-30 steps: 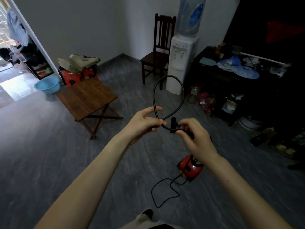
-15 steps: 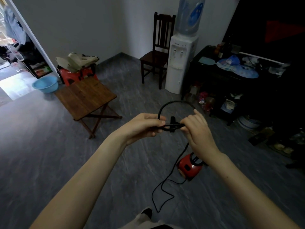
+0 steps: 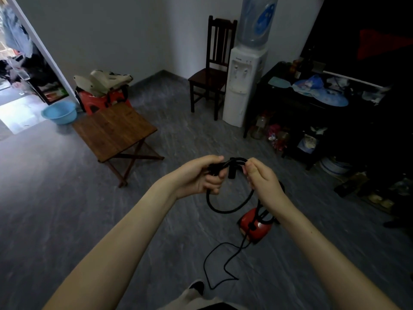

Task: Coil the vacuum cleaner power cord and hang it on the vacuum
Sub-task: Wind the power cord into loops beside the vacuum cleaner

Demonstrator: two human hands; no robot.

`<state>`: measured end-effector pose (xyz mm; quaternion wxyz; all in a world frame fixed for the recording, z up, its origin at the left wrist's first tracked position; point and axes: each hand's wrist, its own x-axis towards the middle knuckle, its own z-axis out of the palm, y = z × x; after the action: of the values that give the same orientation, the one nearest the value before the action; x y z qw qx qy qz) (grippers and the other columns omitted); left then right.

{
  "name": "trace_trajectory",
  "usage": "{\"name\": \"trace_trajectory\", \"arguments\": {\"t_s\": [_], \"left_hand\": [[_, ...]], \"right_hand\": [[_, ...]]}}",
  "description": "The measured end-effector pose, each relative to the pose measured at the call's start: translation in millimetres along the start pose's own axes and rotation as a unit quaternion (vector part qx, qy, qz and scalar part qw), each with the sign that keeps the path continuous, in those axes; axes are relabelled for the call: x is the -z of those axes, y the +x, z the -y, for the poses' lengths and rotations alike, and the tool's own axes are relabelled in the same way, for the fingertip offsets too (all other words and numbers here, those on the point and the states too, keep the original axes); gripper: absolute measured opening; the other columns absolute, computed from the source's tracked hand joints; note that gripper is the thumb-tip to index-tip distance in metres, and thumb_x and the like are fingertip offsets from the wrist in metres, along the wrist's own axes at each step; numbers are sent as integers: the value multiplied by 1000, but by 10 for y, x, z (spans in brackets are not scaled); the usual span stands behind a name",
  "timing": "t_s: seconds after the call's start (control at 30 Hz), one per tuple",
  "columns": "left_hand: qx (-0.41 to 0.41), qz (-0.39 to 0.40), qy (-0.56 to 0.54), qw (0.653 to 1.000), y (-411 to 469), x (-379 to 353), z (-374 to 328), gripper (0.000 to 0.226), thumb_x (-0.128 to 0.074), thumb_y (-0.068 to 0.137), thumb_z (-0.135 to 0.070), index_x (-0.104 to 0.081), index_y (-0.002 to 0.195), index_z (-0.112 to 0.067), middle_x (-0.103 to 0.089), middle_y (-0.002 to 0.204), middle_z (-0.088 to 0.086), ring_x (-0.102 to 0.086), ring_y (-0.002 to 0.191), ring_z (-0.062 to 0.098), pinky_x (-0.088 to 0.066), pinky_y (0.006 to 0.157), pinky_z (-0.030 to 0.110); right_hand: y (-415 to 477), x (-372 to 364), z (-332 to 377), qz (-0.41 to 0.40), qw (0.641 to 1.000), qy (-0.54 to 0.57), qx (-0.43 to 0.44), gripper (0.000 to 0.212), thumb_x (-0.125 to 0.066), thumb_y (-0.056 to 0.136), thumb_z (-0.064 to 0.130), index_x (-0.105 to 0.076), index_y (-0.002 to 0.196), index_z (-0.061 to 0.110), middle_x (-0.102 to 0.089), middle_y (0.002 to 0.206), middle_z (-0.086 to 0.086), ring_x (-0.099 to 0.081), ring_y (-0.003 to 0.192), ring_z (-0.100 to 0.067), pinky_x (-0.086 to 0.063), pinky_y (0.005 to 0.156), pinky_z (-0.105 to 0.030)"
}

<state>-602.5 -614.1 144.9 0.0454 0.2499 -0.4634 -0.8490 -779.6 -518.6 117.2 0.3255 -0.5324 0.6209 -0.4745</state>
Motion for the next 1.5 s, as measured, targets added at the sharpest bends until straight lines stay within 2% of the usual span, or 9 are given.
{"name": "trace_trajectory", "arguments": {"t_s": [0.2, 0.33, 0.63, 0.93, 1.13, 1.23, 1.33, 1.4, 1.5], "left_hand": [[-5, 59, -205, 977, 104, -22, 64, 28, -41, 88, -33, -50, 69, -13, -18, 50, -10, -13, 41, 4, -12, 37, 17], [-47, 87, -279, 955, 59, -41, 2, 21, -51, 84, -29, -52, 71, -12, -19, 51, -10, -16, 41, 4, -11, 38, 18], [-157, 94, -440, 879, -104, 49, -266, 14, -51, 86, -17, -52, 78, -6, -28, 51, -6, -22, 43, 8, -15, 43, 23], [-209, 9, -369, 905, -88, 45, -187, 24, -45, 86, -22, -62, 91, -6, -38, 46, -6, -32, 40, 8, -17, 43, 20], [-209, -101, -277, 932, -45, -61, -233, 11, -45, 86, -8, -56, 88, -10, -52, 58, -4, -53, 53, 7, -42, 48, 15], [-225, -107, -275, 929, -3, -23, -199, 20, -41, 94, -3, -58, 84, -7, -71, 79, 8, -72, 85, 23, -59, 73, 31], [-240, -65, -244, 937, 4, 0, -191, 21, -41, 96, -7, -58, 84, -10, -70, 110, 16, -62, 113, 32, -52, 92, 50], [-251, -64, -242, 935, 16, 2, -206, 22, -39, 97, -10, -57, 84, -12, -68, 117, 15, -60, 117, 33, -49, 95, 53], [-289, -71, -295, 908, -10, -24, -303, 24, -37, 99, -11, -55, 82, -13, -70, 111, 15, -65, 108, 32, -52, 90, 53]], "right_hand": [[40, -15, -37, -9, 995, 95, -33, 32, -42, 102, 25, -58, 79, 12, -43, 61, 2, -43, 55, -11, -39, 49, -26], [-24, -44, -141, -7, 990, 137, -39, 30, -41, 102, 17, -59, 93, -5, -56, 71, -10, -59, 62, -14, -57, 62, -30], [-397, -411, -808, 29, 982, 137, -129, 44, -40, 100, 38, -62, 82, 4, -62, 74, -5, -61, 76, -18, -51, 79, -30], [-372, -311, -559, -101, 990, 50, -83, 22, -47, 100, 24, -58, 85, 14, -48, 66, -1, -45, 61, -7, -39, 59, -19], [-279, -282, -425, -50, 975, -218, 16, 14, -51, 96, 25, -61, 87, 22, -61, 68, 2, -57, 60, -11, -51, 58, -39], [-299, -280, -350, -1, 958, -267, 104, 18, -48, 90, 24, -62, 101, 22, -59, 79, 4, -58, 68, -13, -52, 62, -40], [-309, -266, -298, 56, 929, -324, 169, 29, -46, 94, 18, -54, 121, 24, -55, 94, 4, -59, 76, -15, -52, 60, -39], [-300, -273, -289, 70, 901, -388, 183, 33, -47, 97, 18, -43, 127, 29, -49, 98, 3, -56, 72, -18, -51, 54, -40], [-340, -289, -339, 61, 918, -362, 149, 31, -38, 101, 30, -37, 132, 37, -51, 95, 4, -58, 70, -17, -53, 56, -40]]}}
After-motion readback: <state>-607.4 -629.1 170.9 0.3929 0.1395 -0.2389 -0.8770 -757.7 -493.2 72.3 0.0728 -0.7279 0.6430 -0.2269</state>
